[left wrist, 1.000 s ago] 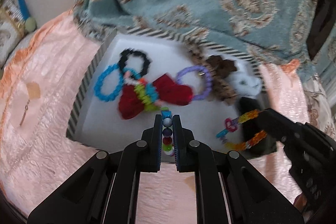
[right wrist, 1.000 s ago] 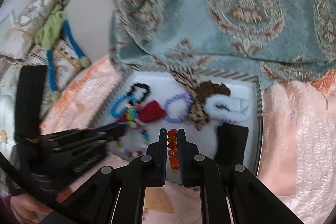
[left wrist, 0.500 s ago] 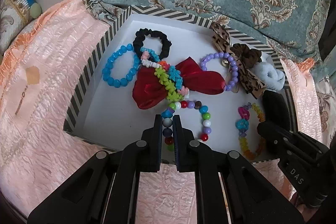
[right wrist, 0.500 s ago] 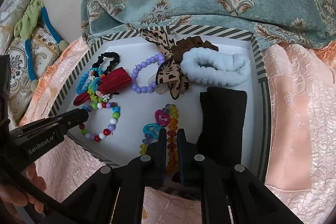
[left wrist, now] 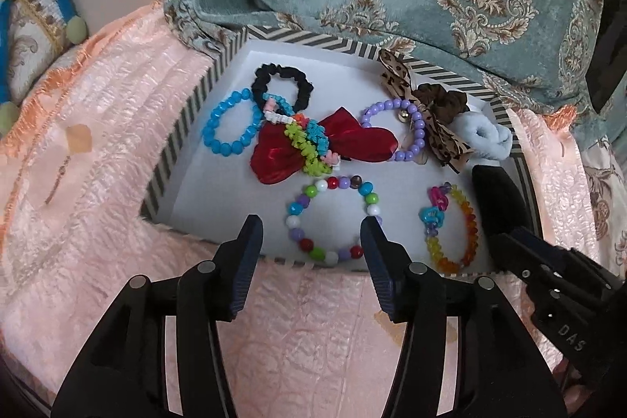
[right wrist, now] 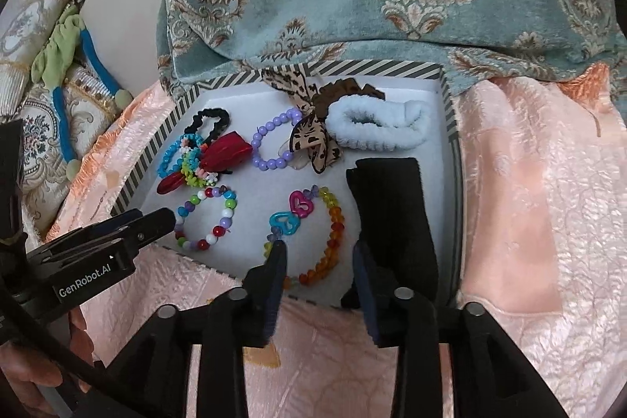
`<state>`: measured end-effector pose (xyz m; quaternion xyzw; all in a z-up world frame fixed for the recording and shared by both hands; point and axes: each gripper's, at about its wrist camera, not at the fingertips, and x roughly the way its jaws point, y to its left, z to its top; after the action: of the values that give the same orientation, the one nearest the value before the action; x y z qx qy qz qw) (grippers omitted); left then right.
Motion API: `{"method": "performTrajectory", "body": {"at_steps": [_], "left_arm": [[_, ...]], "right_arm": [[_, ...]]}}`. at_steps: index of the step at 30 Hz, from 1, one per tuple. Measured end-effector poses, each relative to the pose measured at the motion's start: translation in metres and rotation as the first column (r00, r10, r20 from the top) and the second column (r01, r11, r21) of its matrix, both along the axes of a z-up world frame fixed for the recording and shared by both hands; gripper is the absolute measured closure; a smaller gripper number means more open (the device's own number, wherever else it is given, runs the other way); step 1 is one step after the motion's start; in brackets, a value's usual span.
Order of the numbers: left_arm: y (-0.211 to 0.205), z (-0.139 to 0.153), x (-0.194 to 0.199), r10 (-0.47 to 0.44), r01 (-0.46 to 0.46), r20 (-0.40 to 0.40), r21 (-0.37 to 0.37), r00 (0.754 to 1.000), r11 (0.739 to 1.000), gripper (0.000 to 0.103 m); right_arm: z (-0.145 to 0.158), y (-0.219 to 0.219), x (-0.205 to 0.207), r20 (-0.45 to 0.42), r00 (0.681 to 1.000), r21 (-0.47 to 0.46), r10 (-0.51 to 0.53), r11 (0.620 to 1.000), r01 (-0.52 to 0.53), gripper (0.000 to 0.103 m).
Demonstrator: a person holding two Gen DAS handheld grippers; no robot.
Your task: Organize jewelry
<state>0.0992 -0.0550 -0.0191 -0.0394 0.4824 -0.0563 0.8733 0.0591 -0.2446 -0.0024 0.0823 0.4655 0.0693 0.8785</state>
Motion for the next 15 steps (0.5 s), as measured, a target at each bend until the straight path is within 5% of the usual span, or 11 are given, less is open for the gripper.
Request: {"method": "performTrajectory", "body": {"at_steps": [15], "left_arm": [[0.003, 0.036, -0.054, 0.01, -0.016, 0.118, 0.054, 0.993, 0.998, 0.05]], "right_arm": [[0.031, 0.01, -0.043, 0.094, 0.994, -0.036, -0.049, 0.998, 0.053, 0.058]]}}
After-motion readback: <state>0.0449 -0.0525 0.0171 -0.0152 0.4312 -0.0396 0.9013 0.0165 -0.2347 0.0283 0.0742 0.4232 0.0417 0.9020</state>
